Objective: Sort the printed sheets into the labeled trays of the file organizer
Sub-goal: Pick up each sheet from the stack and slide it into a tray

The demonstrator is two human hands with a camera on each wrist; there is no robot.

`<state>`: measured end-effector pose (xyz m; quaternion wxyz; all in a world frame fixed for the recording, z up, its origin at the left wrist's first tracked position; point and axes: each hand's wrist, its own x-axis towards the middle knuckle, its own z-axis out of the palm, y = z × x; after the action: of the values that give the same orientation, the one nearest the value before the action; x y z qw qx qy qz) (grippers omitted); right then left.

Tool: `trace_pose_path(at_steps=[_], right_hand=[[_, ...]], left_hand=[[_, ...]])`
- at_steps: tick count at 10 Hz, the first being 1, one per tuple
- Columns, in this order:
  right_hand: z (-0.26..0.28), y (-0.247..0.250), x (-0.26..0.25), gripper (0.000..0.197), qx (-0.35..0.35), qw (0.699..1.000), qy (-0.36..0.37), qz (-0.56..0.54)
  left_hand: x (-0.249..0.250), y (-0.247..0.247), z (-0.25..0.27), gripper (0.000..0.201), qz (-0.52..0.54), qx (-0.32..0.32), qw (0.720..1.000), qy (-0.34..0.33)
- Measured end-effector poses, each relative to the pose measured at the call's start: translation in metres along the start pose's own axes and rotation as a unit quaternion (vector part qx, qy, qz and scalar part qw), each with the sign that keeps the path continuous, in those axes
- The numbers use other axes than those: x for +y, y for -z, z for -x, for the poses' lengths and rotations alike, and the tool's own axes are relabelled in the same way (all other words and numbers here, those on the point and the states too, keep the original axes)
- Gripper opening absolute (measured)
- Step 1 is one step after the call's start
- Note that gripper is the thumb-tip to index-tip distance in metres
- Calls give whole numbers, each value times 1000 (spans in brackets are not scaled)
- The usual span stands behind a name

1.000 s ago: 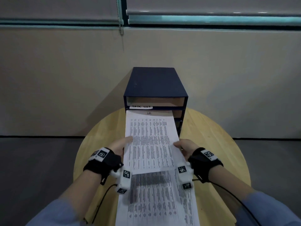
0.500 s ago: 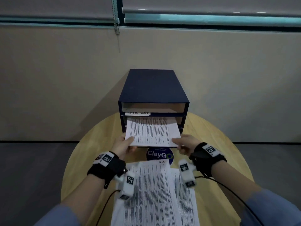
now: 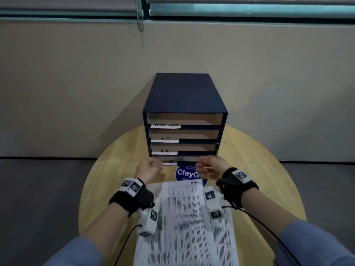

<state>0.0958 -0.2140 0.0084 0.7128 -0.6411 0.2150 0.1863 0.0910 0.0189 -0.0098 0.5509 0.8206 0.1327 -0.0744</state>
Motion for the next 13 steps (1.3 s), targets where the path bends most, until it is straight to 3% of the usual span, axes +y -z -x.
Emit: trace_pose_path(at_steps=[1,2,3,4,5,6,9,10,11,12,13], right_hand=[[7,16,49,16,45,990,-57,124],[18,22,86,23,57,978,-78,183],[27,15,101,18,55,971,-82,216],[32,9,109,11,52,960,-66,266],[34,11,111,6,47,964,-64,254],[36,17,111,11,42,966,-67,247],[35,21,112,9,40,967,-73,241],[38,17,108,4,34,969,-78,234],[37,13,91,6,28,976,-78,200],[21,12,67,14,52,985,-45,156],[13,12,49,22,76,991,-14,106]], left_hand=[[-47,-1,14,45,-295,-15,953,71],[-68,0,30,65,-300,0,945,129],[-77,1,33,74,-164,3,973,165],[-82,8,40,69,-85,-4,981,175],[-88,17,44,45,-70,-3,984,163],[-90,18,48,38,-49,-14,987,155],[-87,19,58,26,-41,-38,987,149],[-84,22,57,10,5,-44,986,161],[-72,25,62,20,102,-62,977,175],[-59,32,81,26,113,-152,961,199],[-71,43,72,30,60,-211,961,166]])
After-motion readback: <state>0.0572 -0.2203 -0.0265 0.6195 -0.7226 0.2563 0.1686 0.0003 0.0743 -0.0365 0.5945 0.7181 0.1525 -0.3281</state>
